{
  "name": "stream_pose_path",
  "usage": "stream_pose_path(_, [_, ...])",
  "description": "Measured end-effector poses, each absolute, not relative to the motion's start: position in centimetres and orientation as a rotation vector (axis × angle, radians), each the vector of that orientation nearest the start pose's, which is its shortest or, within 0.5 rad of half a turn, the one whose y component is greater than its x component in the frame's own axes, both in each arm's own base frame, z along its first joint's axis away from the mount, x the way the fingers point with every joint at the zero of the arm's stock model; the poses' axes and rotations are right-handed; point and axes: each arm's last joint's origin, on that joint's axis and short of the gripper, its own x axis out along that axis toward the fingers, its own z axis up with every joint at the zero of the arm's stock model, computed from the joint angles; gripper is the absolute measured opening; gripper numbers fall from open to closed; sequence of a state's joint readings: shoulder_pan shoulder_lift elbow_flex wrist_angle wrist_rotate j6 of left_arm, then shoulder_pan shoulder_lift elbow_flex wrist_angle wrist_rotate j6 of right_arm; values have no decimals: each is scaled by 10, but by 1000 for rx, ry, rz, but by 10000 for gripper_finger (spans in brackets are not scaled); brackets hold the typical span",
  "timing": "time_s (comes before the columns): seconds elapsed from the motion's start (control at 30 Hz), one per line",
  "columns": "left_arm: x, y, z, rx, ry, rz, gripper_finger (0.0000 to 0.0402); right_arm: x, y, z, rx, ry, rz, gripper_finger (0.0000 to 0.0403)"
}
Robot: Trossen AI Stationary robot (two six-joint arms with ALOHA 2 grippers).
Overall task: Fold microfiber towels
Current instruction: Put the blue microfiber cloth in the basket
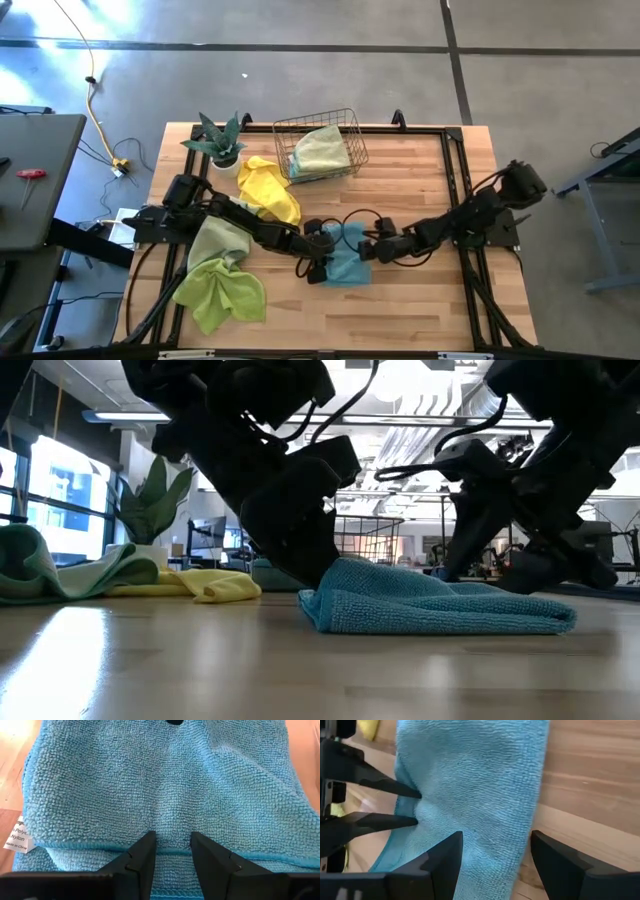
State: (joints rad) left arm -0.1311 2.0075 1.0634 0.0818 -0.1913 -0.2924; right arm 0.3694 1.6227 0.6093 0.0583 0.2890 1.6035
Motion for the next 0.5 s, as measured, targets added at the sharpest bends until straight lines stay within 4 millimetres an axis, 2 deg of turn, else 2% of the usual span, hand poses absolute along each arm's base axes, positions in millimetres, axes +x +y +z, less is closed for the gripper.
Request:
stream_pose_path(0.3, [384,-45,106,-145,833,183,117,258,90,114,1176,704,-583,218])
stream_pose_path(0.5, [384,-45,106,-146,833,184,117,258,90,114,1175,706,-585,157])
